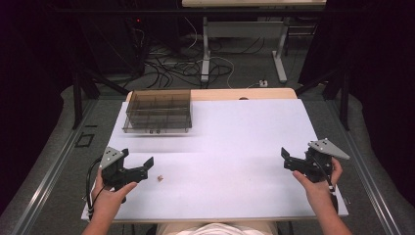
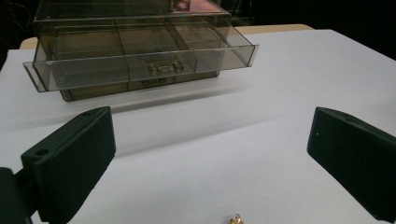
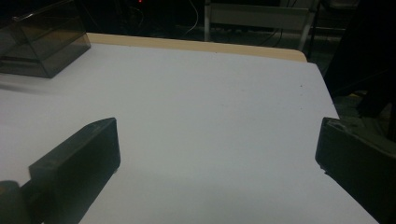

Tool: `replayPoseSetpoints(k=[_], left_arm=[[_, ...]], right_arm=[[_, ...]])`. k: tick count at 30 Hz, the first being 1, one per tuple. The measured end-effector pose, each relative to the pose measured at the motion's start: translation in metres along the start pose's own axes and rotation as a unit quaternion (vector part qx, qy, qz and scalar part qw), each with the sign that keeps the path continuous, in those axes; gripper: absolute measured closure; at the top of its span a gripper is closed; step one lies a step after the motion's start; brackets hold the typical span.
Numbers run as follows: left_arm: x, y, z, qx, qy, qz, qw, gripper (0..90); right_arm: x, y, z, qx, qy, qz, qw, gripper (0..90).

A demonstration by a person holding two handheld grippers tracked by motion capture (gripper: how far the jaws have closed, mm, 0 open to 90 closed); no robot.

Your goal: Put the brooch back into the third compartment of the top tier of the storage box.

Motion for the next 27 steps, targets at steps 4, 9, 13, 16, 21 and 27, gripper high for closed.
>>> replayPoseSetpoints(k=[4, 9, 13, 16, 21, 27], left_arm=[[-0.0015, 0.0013, -0.0008, 0.001, 0.0, 0.008, 1.0, 1.6], [-0.0036, 0.0028, -0.001, 0.003, 0.003, 0.016, 0.9999, 3.4], [-0.005, 0.0032, -0.0018, 0.002, 0.002, 0.018, 0.9998, 6.3], [-0.0067, 0.0036, -0.0019, 0.008, 0.001, 0.029, 0.9995, 7.2], [-0.0085, 0.0028, -0.0004, 0.019, 0.0, 0.032, 0.9993, 8.6], [-0.0093, -0.0008, 0.0036, 0.045, -0.004, 0.041, 0.9981, 10.6]], right_arm=[[0.0009, -0.0012, 0.0008, 0.001, 0.004, 0.005, 1.0, 0.0], [0.0028, -0.0018, 0.0009, -0.002, 0.008, 0.0, 1.0, 0.0], [0.0057, -0.0025, 0.0002, 0.0, 0.009, -0.012, 0.9999, 0.2], [0.0076, -0.0037, 0.0007, 0.001, 0.011, -0.018, 0.9998, 0.7], [0.0094, -0.0044, 0.0005, -0.006, 0.014, -0.03, 0.9994, 2.9], [0.01, -0.0045, -0.0008, -0.002, 0.024, -0.03, 0.9992, 6.0]])
Point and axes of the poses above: each handheld gripper's, and its own axes: z roughly forward along the jaws, y roughly out of its top, x roughly to its left, the point moved 1 cm from there along z, roughly forward along the jaws, and after that the axes turned 12 degrees about z, right-handed, at the moved point
